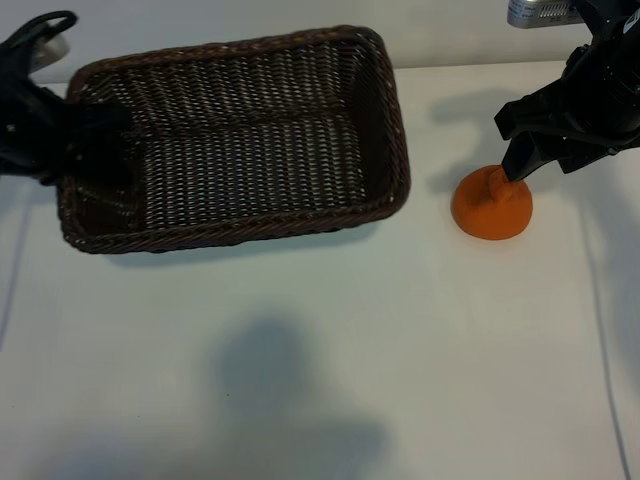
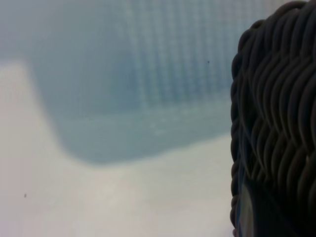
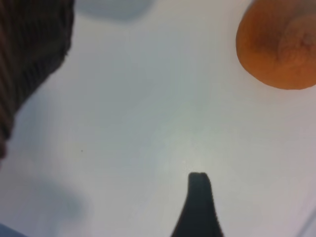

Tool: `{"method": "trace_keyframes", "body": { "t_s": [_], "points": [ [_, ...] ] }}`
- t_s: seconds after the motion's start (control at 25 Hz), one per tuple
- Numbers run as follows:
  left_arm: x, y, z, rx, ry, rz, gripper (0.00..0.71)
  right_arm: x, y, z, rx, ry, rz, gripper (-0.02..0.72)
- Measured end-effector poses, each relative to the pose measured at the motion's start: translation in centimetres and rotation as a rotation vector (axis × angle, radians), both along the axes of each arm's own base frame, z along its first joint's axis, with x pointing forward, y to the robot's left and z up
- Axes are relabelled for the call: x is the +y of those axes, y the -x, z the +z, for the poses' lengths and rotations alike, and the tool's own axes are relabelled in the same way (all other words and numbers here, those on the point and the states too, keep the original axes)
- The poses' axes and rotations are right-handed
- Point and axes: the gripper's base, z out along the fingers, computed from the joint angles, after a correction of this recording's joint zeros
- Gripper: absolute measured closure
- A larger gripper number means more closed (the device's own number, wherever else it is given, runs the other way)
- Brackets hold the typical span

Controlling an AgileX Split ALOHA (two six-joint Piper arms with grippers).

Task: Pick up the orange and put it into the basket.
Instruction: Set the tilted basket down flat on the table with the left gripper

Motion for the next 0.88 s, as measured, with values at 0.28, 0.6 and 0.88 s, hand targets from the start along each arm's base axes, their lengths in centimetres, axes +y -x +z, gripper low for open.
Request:
{"method": "trace_keyframes", "body": {
  "t_s": [0.28,0.6,0.88],
  "points": [
    [-3.3,-1.7,-1.9,0.054,-0.031,-0.073,0.567,0.0,0.0,0.0,0.000,0.000,0.000,0.164],
    [-4.9,-2.6,-4.4,0.085,-0.040,-0.091,0.567,0.0,0.0,0.0,0.001,0.000,0.000,0.164],
    [-5.6,-2.9,-6.1,0.120,-0.046,-0.103,0.567,0.0,0.0,0.0,0.000,0.000,0.000,0.164]
  ]
}}
